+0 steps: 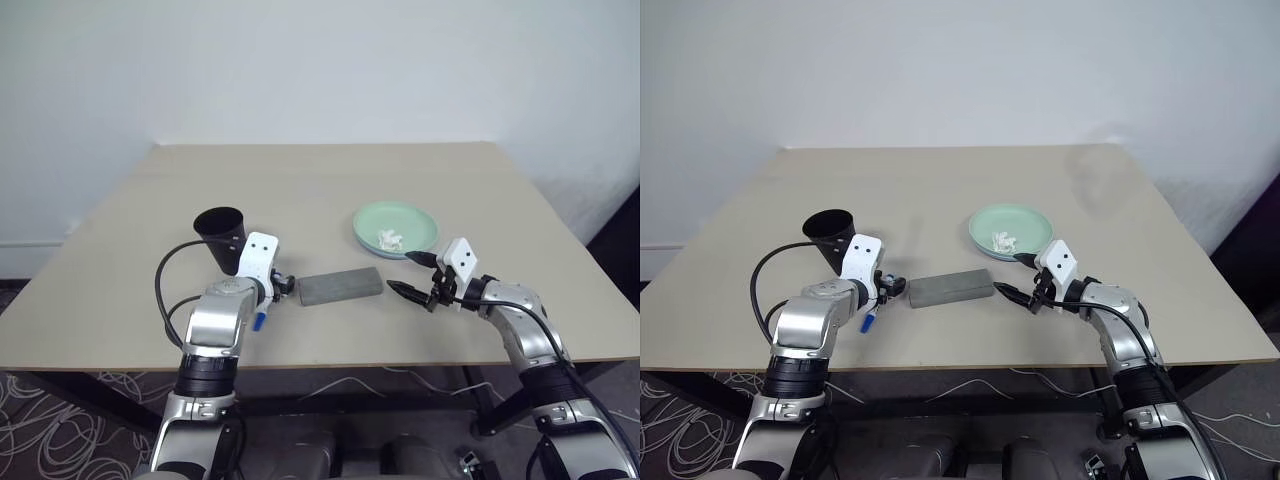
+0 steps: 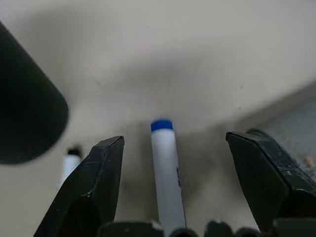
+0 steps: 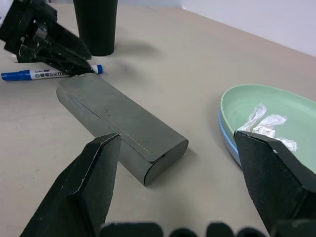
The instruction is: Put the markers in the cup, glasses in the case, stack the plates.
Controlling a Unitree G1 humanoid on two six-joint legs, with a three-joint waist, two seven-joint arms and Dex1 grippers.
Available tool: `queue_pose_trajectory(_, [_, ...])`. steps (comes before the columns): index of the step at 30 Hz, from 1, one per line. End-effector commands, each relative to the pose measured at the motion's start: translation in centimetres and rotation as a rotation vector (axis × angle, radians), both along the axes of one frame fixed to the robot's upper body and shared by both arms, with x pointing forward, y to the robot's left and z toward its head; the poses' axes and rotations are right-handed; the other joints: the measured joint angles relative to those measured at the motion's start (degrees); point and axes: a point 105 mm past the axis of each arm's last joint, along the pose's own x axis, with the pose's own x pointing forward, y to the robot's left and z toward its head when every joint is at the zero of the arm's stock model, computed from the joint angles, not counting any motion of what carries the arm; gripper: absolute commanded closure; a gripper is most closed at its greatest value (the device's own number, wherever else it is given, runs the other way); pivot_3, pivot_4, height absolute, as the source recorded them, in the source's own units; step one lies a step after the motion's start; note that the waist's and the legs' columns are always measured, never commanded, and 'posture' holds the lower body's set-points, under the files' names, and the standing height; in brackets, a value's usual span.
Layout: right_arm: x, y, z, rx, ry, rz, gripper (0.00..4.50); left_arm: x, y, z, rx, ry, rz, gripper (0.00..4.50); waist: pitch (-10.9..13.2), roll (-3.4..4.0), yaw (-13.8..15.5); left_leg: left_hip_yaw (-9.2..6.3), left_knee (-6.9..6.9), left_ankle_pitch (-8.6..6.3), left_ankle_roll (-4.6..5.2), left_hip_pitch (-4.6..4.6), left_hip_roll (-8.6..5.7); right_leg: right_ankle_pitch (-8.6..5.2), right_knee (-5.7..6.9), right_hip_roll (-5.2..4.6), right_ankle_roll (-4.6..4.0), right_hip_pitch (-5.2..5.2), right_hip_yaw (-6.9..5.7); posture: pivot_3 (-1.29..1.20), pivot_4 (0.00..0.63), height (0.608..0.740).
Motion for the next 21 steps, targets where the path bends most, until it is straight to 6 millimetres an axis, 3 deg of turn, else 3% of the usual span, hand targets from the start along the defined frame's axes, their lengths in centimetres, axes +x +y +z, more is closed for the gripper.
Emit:
queue_pose_trajectory(1, [0.23, -0.08, 1.38, 0.014, -0.052, -0.004, 0.52, 0.86, 0.03, 1.39, 0.006, -0.032, 0.029, 0.86, 0.01, -0.01, -0.02, 0.0, 0.0, 0.0, 0.0, -0.01, 0.0, 0.0, -0.01, 0.0, 0.0, -0.01, 0.0, 0.0, 0.0, 0.736])
queue_pose_trajectory(11, [0.05, -0.34, 0.94, 0.007, -0.047, -0.021, 0.52, 1.0, -0.07, 0.7, -0.018, 0.019, 0.069, 0.86, 0.01, -0.01, 0.0, 0.0, -0.01, 0.0, 0.0, 0.0, 0.0, 0.0, -0.01, -0.03, -0.01, 0.01, 0.0, 0.0, 0.0, 0.736])
queue_pose_trajectory(14, [0.11, -0.32, 0.95, 0.007, -0.048, -0.023, 0.52, 1.1, -0.05, 0.98, -0.034, 0.01, 0.079, 1.44, 0.01, -0.01, -0.03, 0.0, -0.02, 0.0, 0.0, -0.02, 0.0, -0.01, -0.01, -0.05, -0.01, 0.03, 0.0, 0.0, 0.0, 0.736])
queue_pose_trajectory(21, [0.21, -0.22, 1.03, 0.007, -0.052, -0.022, 0.52, 1.25, 0.06, 1.16, -0.036, 0.006, 0.096, 3.91, 0.01, -0.01, 0.02, 0.01, -0.07, 0.0, -0.01, -0.07, 0.0, -0.01, -0.05, -0.04, 0.0, -0.05, 0.0, 0.0, 0.0, 0.736])
